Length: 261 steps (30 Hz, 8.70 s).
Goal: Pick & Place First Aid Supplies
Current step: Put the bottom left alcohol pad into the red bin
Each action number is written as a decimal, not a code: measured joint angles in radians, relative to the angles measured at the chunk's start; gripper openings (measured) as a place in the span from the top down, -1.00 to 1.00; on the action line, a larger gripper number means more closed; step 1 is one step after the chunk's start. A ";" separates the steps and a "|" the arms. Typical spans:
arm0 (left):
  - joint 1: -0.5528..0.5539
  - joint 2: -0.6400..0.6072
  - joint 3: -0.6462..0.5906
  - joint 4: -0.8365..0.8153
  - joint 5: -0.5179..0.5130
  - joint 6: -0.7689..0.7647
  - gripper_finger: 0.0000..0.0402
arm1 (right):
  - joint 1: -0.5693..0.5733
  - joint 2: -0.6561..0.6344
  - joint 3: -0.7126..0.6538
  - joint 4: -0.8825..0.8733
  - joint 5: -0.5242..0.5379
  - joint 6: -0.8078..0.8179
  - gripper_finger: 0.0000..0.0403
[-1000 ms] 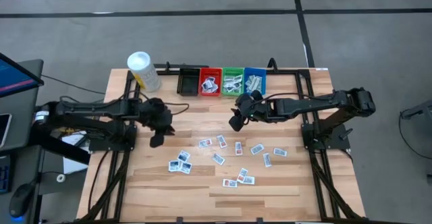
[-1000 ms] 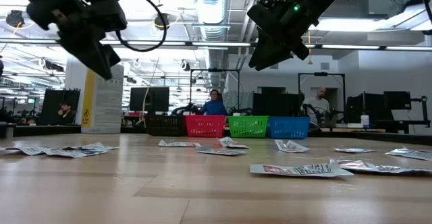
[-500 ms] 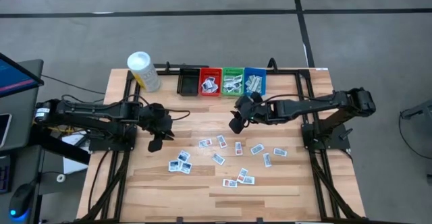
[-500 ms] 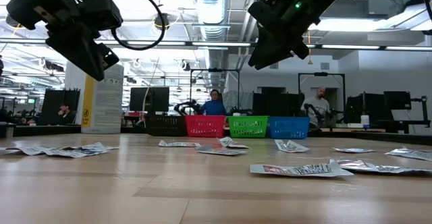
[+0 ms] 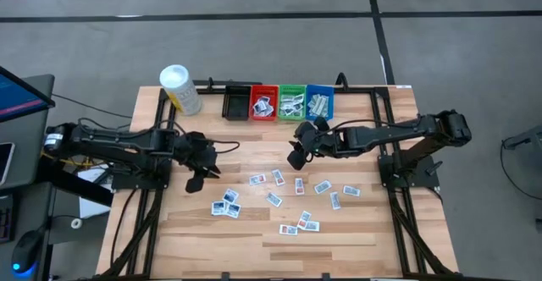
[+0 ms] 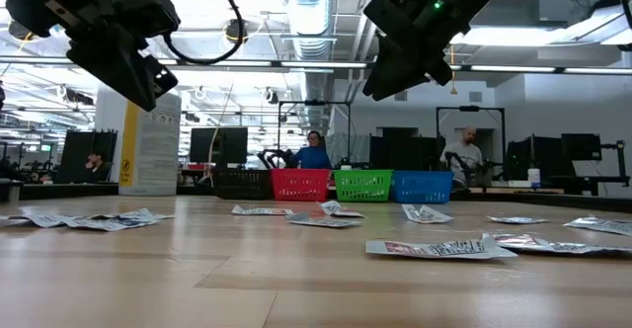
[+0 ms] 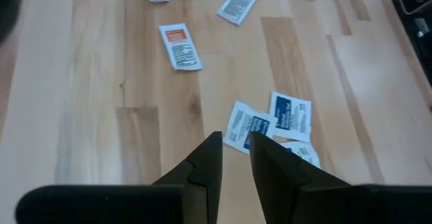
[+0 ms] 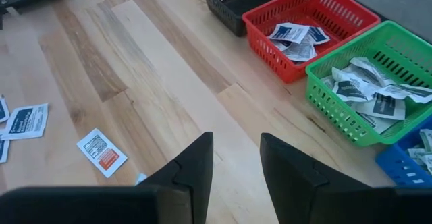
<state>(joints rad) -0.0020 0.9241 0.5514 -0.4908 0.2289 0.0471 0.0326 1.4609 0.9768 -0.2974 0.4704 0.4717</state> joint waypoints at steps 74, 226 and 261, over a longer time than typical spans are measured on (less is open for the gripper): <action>-0.530 0.464 0.000 0.217 -0.304 -0.473 0.62 | 0.340 0.000 0.000 0.043 -0.026 0.000 0.41; -0.614 0.551 -0.169 0.567 -0.597 -0.470 0.96 | 0.325 0.000 0.000 0.044 0.028 0.053 0.41; -0.365 0.255 -0.173 0.700 -0.790 -0.474 0.96 | 0.295 0.000 0.000 0.044 0.028 0.023 0.41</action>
<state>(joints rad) -0.3666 1.1792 0.3786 0.2088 -0.5610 -0.4270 0.3275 1.4612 0.9764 -0.2534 0.4982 0.4951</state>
